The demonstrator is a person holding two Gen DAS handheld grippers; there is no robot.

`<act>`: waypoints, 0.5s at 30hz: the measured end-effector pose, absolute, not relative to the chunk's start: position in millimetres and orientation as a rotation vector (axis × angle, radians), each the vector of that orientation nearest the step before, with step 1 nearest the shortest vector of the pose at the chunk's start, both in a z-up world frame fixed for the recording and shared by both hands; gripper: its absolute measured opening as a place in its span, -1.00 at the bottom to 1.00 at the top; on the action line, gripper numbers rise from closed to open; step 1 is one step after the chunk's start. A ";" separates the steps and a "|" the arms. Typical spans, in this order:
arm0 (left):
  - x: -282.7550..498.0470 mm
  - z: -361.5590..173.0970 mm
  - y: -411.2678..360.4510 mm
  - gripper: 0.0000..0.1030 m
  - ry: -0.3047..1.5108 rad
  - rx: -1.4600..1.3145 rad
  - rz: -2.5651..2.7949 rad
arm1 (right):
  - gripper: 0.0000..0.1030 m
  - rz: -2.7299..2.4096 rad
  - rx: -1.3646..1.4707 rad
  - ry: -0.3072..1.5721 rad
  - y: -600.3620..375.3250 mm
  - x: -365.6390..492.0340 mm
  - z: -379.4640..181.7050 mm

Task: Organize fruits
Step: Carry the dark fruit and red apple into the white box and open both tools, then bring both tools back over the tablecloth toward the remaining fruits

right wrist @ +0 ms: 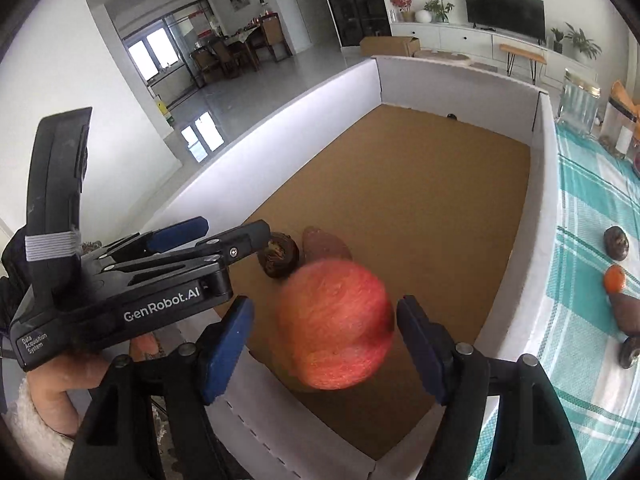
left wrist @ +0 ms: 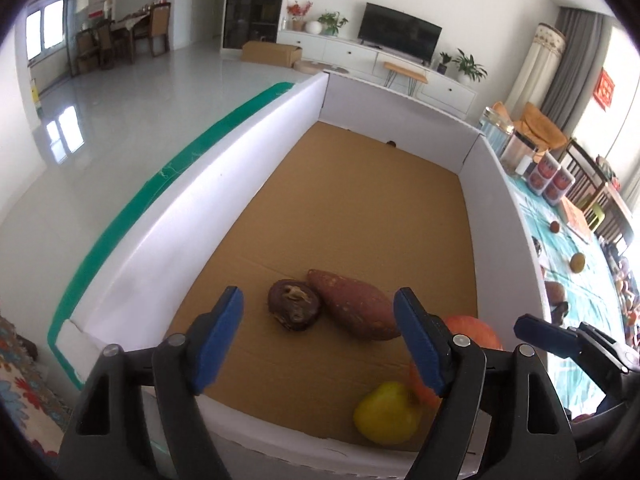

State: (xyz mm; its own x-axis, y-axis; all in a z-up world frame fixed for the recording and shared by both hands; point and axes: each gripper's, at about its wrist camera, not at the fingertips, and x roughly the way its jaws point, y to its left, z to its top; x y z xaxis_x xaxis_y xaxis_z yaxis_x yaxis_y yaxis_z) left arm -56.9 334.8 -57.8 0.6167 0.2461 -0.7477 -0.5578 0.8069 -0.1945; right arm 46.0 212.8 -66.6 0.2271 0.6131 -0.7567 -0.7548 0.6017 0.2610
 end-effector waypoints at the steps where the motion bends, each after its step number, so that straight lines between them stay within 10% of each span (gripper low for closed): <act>1: -56.4 -54.2 331.5 0.55 0.766 -0.447 0.474 | 0.57 0.930 -0.158 0.922 201.3 47.4 -59.2; 15: 4.6 -4.6 131.6 0.56 0.716 -0.303 -0.025 | 0.90 0.106 0.065 0.745 -115.5 85.7 -80.9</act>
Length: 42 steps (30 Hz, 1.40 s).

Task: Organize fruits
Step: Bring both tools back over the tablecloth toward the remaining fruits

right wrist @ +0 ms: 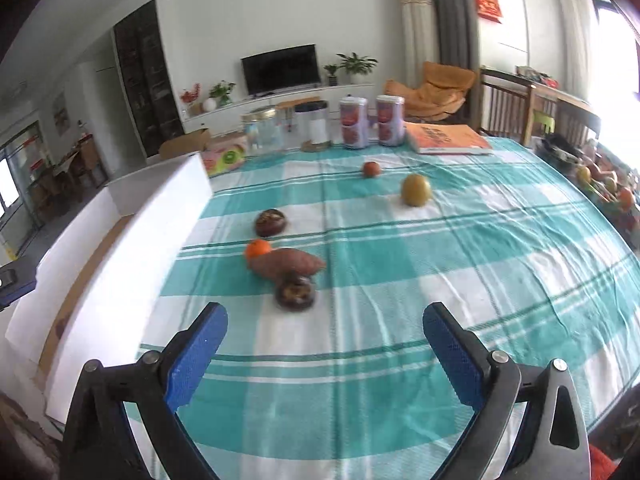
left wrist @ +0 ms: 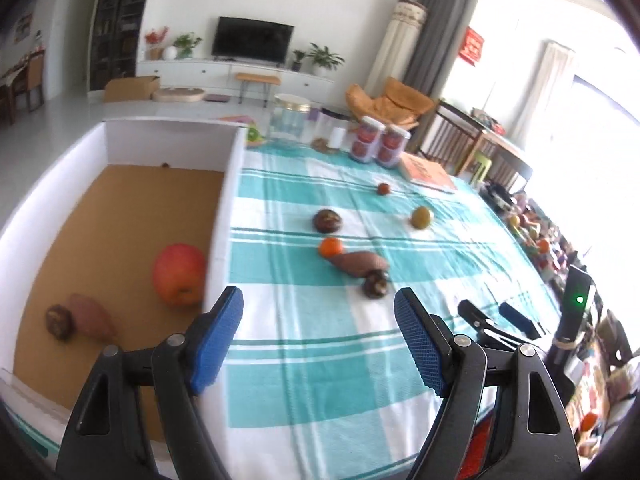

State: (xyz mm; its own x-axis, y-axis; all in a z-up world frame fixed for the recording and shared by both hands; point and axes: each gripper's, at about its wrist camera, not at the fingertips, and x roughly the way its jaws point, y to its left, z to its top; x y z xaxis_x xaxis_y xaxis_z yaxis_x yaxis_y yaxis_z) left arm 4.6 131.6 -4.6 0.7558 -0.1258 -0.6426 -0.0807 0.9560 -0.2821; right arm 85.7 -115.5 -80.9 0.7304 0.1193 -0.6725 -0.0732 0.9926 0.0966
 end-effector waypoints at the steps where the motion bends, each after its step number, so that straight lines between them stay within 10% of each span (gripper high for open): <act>1: 10.1 -8.4 115.7 0.56 0.733 -0.299 -0.062 | 0.90 0.053 0.081 0.751 -137.3 85.3 -84.1; 16: 69.1 -116.8 46.2 0.56 0.899 -0.129 -0.007 | 0.90 -0.148 0.209 0.858 -203.8 94.6 -134.7; 42: 66.8 -142.8 47.6 0.74 0.891 -0.034 0.039 | 0.90 -0.146 0.215 0.884 -202.4 95.7 -140.1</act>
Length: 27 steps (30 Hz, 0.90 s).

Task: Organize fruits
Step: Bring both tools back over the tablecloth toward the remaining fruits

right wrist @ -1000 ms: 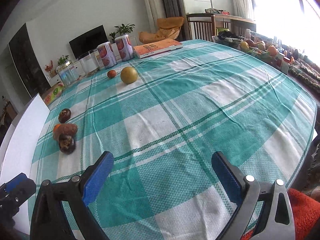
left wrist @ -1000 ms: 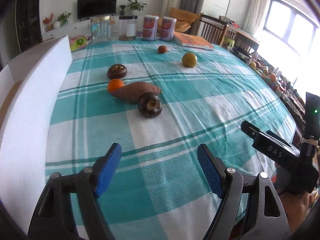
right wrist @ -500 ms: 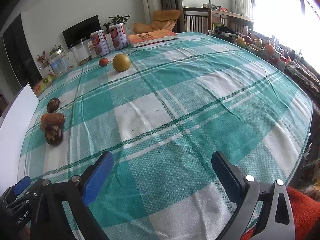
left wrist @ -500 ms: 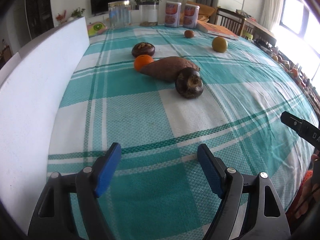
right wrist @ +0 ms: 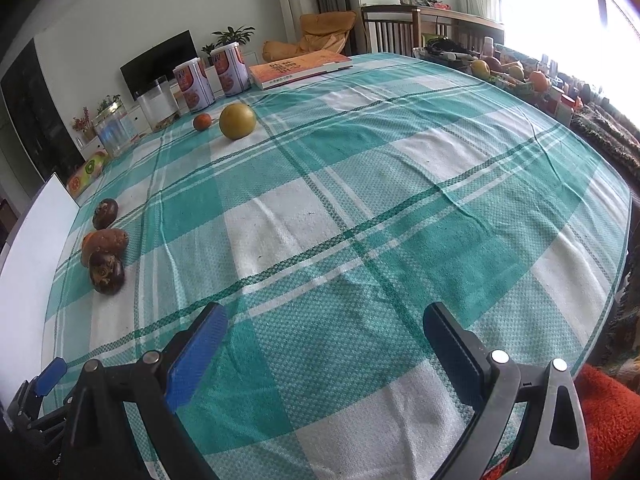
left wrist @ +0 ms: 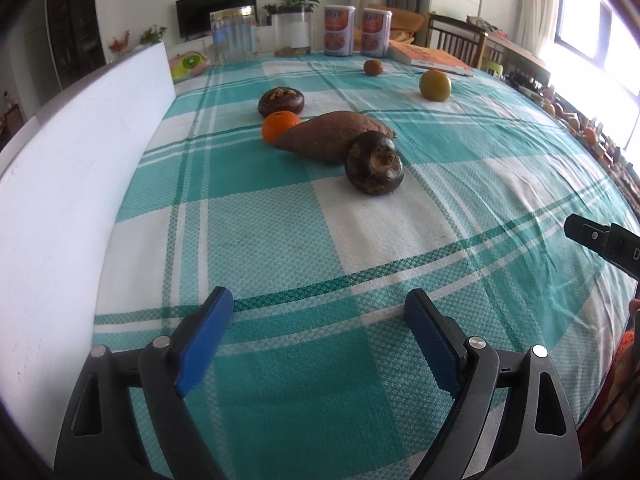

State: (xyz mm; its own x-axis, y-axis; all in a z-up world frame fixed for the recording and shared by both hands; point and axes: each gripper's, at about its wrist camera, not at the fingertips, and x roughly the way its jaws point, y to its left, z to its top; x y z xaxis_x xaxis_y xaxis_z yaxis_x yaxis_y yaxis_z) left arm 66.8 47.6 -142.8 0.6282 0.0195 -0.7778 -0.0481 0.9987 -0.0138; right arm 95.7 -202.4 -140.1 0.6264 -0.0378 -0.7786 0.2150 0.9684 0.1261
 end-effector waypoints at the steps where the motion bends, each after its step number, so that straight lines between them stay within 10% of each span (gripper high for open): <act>1: 66.6 -142.8 47.5 0.74 0.891 -0.035 0.038 | 0.90 -0.146 0.216 0.882 -202.5 95.5 -140.0; 27: 98.4 -107.5 77.5 0.72 0.909 -0.267 -0.020 | 0.90 -0.132 0.290 0.869 -211.3 92.2 -139.8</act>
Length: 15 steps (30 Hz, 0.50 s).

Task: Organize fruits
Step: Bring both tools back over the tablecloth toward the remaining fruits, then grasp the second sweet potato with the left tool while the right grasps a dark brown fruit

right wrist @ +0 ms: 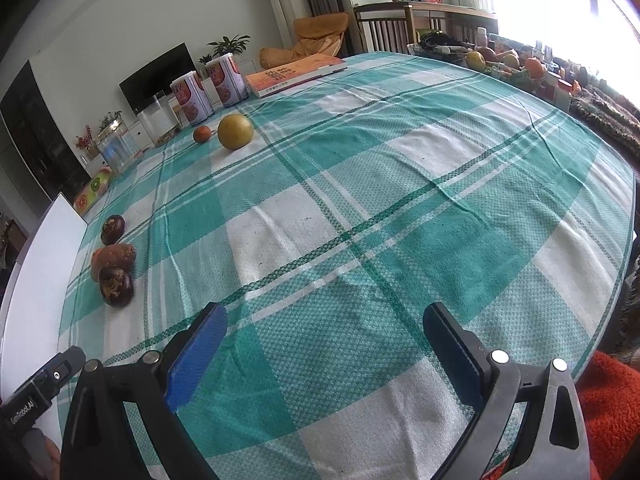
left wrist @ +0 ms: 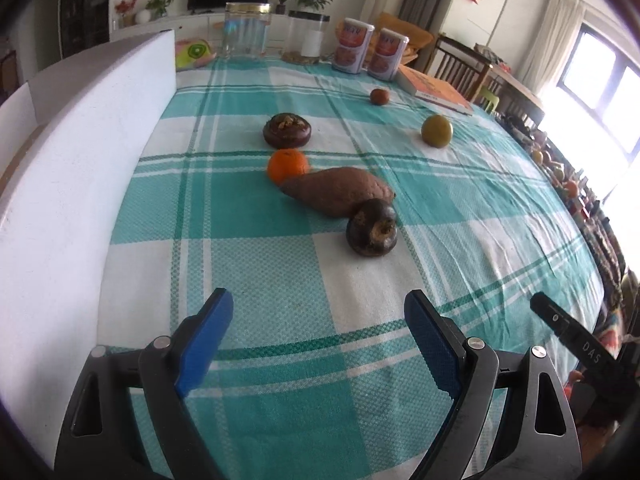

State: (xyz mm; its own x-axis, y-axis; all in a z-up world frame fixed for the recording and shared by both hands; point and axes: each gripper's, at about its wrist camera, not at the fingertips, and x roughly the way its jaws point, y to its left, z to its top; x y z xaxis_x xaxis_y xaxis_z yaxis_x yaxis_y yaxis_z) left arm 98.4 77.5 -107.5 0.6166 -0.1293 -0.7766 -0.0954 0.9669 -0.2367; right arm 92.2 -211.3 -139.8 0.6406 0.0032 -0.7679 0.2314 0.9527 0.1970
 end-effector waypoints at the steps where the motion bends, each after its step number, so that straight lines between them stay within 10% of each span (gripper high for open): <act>1: 105.8 -103.5 78.1 0.72 0.905 -0.300 -0.020 | 0.90 -0.132 0.292 0.869 -211.5 92.3 -139.9; 15: 210.7 -112.1 21.1 0.69 1.081 0.075 -0.208 | 0.90 -0.128 0.312 0.856 -214.7 90.9 -139.3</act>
State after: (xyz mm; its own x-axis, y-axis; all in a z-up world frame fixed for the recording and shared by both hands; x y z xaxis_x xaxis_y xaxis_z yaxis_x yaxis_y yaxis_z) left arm 210.7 21.1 -112.1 0.4528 -0.1320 -0.8818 0.2048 0.9779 -0.0413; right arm 90.9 -214.7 -139.3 0.6509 0.0138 -0.7591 0.2350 0.9471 0.2187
